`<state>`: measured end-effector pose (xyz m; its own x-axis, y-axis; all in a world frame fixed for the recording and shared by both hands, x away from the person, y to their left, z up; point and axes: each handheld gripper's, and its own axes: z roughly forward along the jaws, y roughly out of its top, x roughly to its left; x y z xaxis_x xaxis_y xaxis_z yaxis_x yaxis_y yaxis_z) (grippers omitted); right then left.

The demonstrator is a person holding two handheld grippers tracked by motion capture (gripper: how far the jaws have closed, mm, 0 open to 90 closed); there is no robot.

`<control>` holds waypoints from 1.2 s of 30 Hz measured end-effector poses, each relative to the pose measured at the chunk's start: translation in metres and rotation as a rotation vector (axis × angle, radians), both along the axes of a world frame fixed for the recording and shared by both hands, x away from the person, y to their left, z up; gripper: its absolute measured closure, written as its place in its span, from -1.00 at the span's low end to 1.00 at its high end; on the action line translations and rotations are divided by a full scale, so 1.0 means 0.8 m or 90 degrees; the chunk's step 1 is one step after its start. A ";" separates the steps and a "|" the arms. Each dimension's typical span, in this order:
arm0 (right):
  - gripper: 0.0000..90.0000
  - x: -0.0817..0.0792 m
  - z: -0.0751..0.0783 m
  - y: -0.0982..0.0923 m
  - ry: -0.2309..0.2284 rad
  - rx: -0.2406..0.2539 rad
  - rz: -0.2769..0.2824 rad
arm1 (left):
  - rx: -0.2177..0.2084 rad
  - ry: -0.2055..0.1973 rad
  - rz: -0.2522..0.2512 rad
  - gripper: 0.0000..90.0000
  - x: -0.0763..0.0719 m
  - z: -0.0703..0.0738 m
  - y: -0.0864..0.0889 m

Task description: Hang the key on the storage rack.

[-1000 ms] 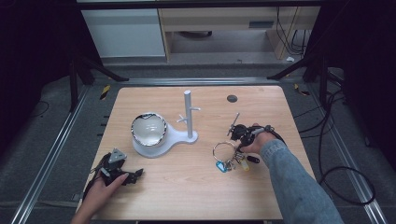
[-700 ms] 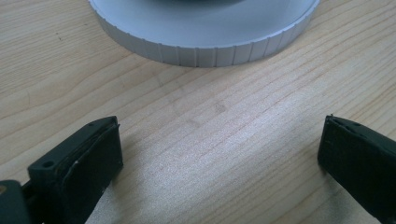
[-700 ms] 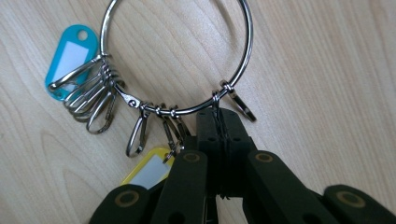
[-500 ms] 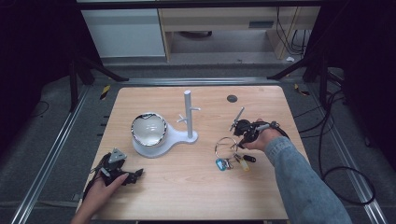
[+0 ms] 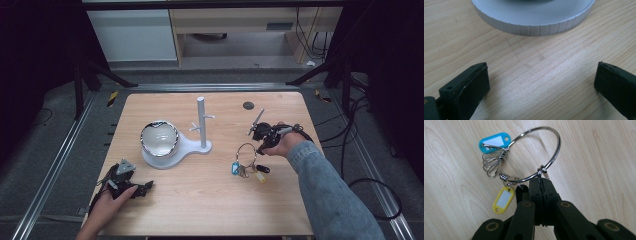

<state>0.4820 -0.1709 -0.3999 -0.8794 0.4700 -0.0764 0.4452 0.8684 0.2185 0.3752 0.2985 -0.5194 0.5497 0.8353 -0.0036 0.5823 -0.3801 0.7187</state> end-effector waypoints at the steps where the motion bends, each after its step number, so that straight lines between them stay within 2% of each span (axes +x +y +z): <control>1: 0.97 0.000 0.002 0.000 0.000 0.001 0.000 | 0.000 0.000 0.000 -1.00 0.000 0.000 0.000; 10: 0.97 -0.001 0.011 0.000 -0.006 0.003 0.006 | -0.001 0.000 0.001 -1.00 0.000 0.000 0.000; 21: 0.97 0.000 0.040 0.001 -0.021 -0.010 0.009 | -0.001 -0.001 0.000 -1.00 0.000 0.000 0.000; 36: 0.97 0.006 0.072 0.005 -0.041 -0.013 0.014 | -0.001 -0.001 0.001 -1.00 0.000 0.000 0.000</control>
